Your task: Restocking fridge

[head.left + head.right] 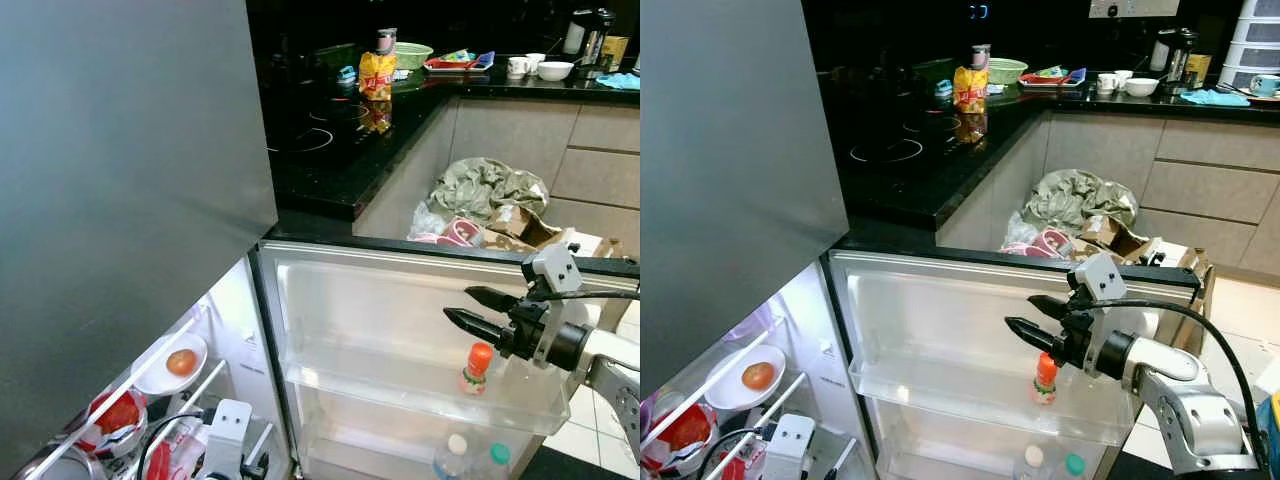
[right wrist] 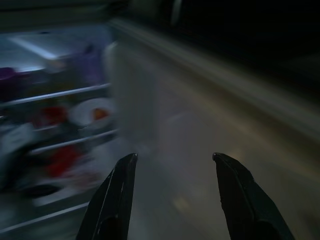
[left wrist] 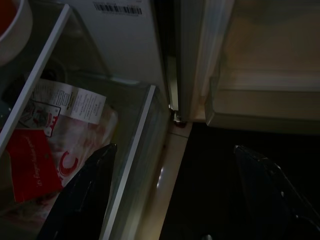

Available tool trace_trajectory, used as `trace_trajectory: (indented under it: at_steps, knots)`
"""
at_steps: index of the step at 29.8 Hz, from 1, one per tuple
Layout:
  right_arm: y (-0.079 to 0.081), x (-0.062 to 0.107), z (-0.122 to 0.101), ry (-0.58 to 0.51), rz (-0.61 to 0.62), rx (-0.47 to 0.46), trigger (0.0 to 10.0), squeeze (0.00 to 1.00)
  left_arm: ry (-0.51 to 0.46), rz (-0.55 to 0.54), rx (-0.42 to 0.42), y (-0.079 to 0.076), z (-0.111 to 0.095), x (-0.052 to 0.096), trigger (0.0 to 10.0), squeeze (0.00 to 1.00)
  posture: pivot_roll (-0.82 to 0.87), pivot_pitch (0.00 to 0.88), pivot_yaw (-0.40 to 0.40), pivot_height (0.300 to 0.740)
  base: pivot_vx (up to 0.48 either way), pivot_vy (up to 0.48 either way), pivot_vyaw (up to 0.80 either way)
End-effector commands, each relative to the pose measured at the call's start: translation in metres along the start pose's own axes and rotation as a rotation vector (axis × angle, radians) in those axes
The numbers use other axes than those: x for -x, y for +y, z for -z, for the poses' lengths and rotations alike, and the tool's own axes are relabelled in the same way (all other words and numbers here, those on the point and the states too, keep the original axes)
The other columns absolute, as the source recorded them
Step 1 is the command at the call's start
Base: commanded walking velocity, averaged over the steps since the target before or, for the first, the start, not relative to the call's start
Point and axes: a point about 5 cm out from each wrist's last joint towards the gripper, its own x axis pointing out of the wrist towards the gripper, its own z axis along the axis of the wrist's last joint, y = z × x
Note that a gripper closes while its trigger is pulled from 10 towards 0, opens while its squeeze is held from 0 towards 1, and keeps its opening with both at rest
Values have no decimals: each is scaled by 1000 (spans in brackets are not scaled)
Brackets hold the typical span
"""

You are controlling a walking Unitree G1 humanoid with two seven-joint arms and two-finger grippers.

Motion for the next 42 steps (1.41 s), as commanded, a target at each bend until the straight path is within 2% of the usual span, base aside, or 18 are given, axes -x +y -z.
trace_trajectory:
  at_steps: [1, 2, 3, 7, 9, 11, 12, 14, 15, 18, 19, 23, 25, 28, 31, 34, 38, 42]
  knots:
    - [10, -7, 19, 82, -58, -32, 10000, 0, -9, -21, -3, 6, -3, 0, 10000, 0, -139, 62, 47, 740, 0, 0, 0]
    - [13, -9, 27, 118, -68, -29, 10000, 0, -10, -22, -3, 6, -4, 0, 10000, 0, -139, 62, 47, 740, 0, 0, 0]
    - [23, -21, 52, 193, -105, -48, 10000, 0, -19, -31, -1, 8, -8, -1, 10000, 0, -131, 65, 45, 740, 0, 0, 0]
    - [30, -27, 64, 225, -124, -66, 10000, 0, -22, -34, -5, 9, -10, -2, 10000, 0, -131, 65, 45, 740, 0, 0, 0]
    - [34, -33, 81, 261, -123, -71, 10000, 0, -17, -25, -9, 10, -10, -2, 10000, 0, -123, 73, 47, 740, 0, 0, 0]
    - [33, -38, 108, 344, -58, -21, 10000, 0, 3, -13, -26, 11, -7, -1, 10000, 0, -123, 77, 49, 740, 0, 0, 0]
    - [33, -38, 108, 344, -58, -21, 10000, 0, 3, -13, -26, 11, -7, -1, 10000, 0, -123, 77, 49, 740, 0, 0, 0]
    - [22, -45, 135, 403, 130, 30, 10000, 0, 29, -3, -40, 11, -2, 0, 10000, 0, -122, 83, 52, 740, 0, 0, 0]
    - [22, -45, 135, 403, 130, 30, 10000, 0, 29, -3, -40, 11, -2, 0, 10000, 0, -122, 83, 52, 740, 0, 0, 0]
    - [11, -39, 175, 454, 491, -6, 10000, 0, 63, -4, -52, 7, 5, 1, 10000, 0, -123, 76, 25, 740, 0, 0, 0]
    - [11, -39, 175, 454, 491, -6, 10000, 0, 63, -4, -52, 7, 5, 1, 10000, 0, -123, 76, 25, 740, 0, 0, 0]
    - [18, -29, 201, 490, 571, -105, 10000, 0, 83, -1, -70, 5, 11, 2, 10000, 0, -122, 58, 10, 740, 0, 0, 0]
    - [31, -8, 237, 604, 671, -213, 10000, 0, 77, -5, -47, 2, 15, 4, 10000, 0, -114, 20, 8, 740, 0, 0, 0]
    - [36, 2, 250, 656, 722, -239, 10000, 0, 79, -2, -29, 0, 16, 4, 10000, 0, -102, 36, 3, 740, 0, 0, 0]
    - [43, 8, 261, 659, 759, -327, 10000, 0, 73, 20, -22, -4, 16, 4, 10000, 0, -100, 7, 6, 740, 0, 0, 0]
    - [49, 11, 270, 671, 786, -384, 10000, 0, 89, 13, -24, -5, 20, 5, 10000, 0, -101, 36, 9, 740, 0, 0, 0]
    - [51, 13, 273, 643, 827, -374, 10000, 0, 111, -4, 13, -5, 26, 7, 10000, 0, -106, 50, 30, 740, 0, 0, 0]
    - [52, 15, 274, 619, 861, -368, 10000, 0, 126, 1, 12, -5, 30, 9, 10000, 0, -114, 65, 48, 740, 0, 0, 0]
